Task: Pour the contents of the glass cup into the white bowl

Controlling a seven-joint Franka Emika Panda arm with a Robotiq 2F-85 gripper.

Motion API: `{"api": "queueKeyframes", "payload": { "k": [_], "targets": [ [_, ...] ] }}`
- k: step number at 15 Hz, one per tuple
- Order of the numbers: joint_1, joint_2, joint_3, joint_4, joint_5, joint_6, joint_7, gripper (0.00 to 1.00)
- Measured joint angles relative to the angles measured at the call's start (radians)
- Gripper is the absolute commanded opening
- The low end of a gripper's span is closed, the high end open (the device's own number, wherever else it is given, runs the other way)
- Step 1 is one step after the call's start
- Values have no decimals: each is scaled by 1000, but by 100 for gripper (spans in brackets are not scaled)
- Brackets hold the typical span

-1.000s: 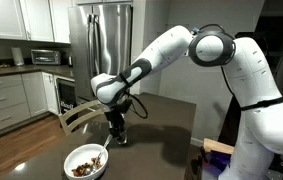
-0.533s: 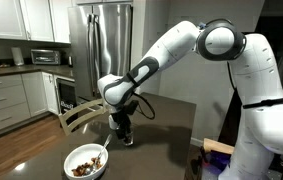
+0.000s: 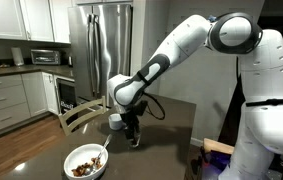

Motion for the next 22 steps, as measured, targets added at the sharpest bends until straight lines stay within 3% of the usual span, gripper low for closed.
{"api": "queueKeyframes", "payload": {
  "k": [7, 17, 22],
  "targets": [
    [-1, -68, -7, -50, 5, -1, 16, 100],
    [-57, -109, -55, -50, 117, -57, 82, 100],
    [-103, -124, -67, -50, 278, -74, 82, 100]
  ]
}}
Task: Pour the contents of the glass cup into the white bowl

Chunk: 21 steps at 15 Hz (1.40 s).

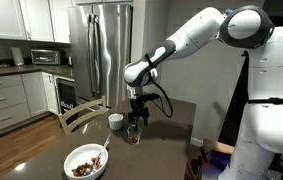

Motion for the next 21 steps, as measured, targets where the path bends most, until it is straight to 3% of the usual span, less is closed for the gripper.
{"api": "queueKeyframes", "payload": {
  "k": [3, 11, 21],
  "targets": [
    [-23, -4, -5, 0, 105, 2, 0, 100],
    [-26, 10, -12, 2, 122, 6, 16, 100],
    [-84, 61, -68, 4, 295, 29, 115, 100]
  ]
}}
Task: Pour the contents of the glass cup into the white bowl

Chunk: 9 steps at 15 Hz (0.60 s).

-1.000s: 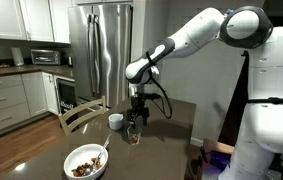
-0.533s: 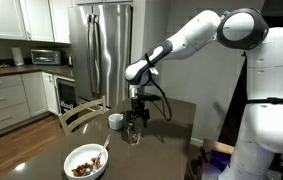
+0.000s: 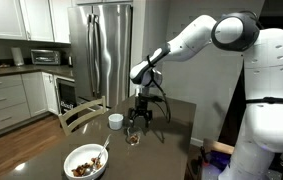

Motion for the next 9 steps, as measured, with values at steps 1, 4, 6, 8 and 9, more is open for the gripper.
{"api": "queueKeyframes", "payload": {
  "k": [1, 4, 6, 8, 9],
  "targets": [
    [-9, 2, -2, 0, 30, 0, 1, 100],
    [-33, 7, -7, 0, 135, 0, 2, 100],
    [-41, 15, -12, 0, 186, 0, 2, 100],
    [-44, 28, -16, 0, 217, 0, 2, 100],
    [-44, 35, -17, 0, 223, -2, 3, 100]
  ]
}}
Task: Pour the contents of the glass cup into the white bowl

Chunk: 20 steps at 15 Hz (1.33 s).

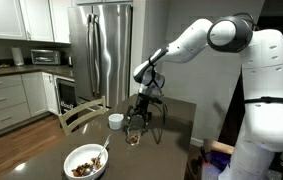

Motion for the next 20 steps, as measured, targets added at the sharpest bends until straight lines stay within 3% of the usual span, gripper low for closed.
{"api": "queueKeyframes", "payload": {
  "k": [13, 20],
  "targets": [
    [-1, 71, -6, 3, 75, -52, 3, 100],
    [-4, 97, -28, 4, 156, -59, 154, 100]
  ]
}}
